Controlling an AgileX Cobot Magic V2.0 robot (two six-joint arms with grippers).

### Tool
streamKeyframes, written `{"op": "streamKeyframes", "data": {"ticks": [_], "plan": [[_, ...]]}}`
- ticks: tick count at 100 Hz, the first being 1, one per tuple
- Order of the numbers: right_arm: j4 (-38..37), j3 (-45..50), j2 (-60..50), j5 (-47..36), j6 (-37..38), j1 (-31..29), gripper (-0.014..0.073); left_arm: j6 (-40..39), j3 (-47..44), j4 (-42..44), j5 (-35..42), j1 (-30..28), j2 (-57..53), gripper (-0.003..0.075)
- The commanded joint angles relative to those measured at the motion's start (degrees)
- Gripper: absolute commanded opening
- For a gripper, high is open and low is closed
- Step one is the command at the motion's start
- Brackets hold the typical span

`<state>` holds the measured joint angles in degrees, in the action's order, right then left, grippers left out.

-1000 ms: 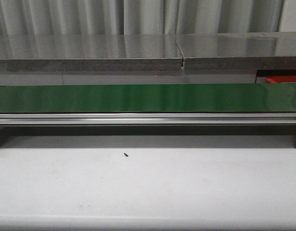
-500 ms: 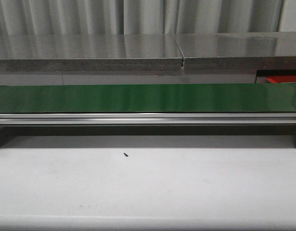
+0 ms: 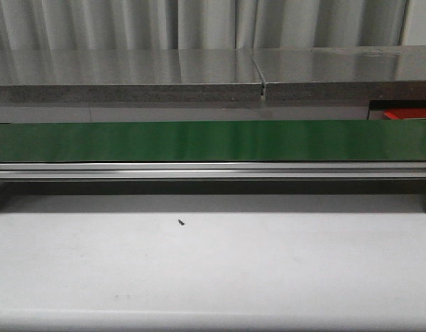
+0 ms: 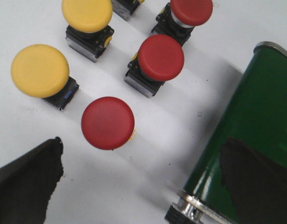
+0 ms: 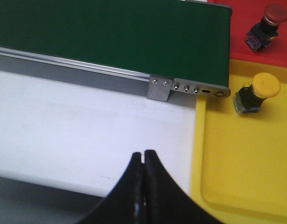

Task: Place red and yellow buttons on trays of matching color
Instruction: 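Grasp another red push-button with the left gripper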

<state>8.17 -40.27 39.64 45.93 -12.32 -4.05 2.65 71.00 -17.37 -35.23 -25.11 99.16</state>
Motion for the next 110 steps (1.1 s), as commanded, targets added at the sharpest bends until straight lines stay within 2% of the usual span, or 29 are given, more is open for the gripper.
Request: {"op": "streamKeyframes", "data": {"ticks": [1,28,79,94,110], "plan": [[0.2,-1.3,-0.2,-3.1,-0.2,0.0,-0.0117,-0.8,3.3,-1.2,1.6,-0.4,-0.3,0.0650],[0.2,-1.3,-0.2,-3.1,-0.2,0.0,-0.0117,-0.9,5.2,-1.5,1.1,-2.6,4.4,0.0650],[0.2,-1.3,-0.2,-3.1,-0.2,0.0,-0.0117,-0.8,8.5,-1.7,1.2,-2.8,10.2,0.0645],[0.2,-1.3,-0.2,-3.1,-0.2,0.0,-0.0117,-0.8,9.0,-1.7,0.8,-2.8,10.3,0.0566],[0.2,-1.3,-0.2,-3.1,-0.2,0.0,-0.0117,-0.8,9.0,-1.7,0.0,-2.8,10.3,0.0386]]}}
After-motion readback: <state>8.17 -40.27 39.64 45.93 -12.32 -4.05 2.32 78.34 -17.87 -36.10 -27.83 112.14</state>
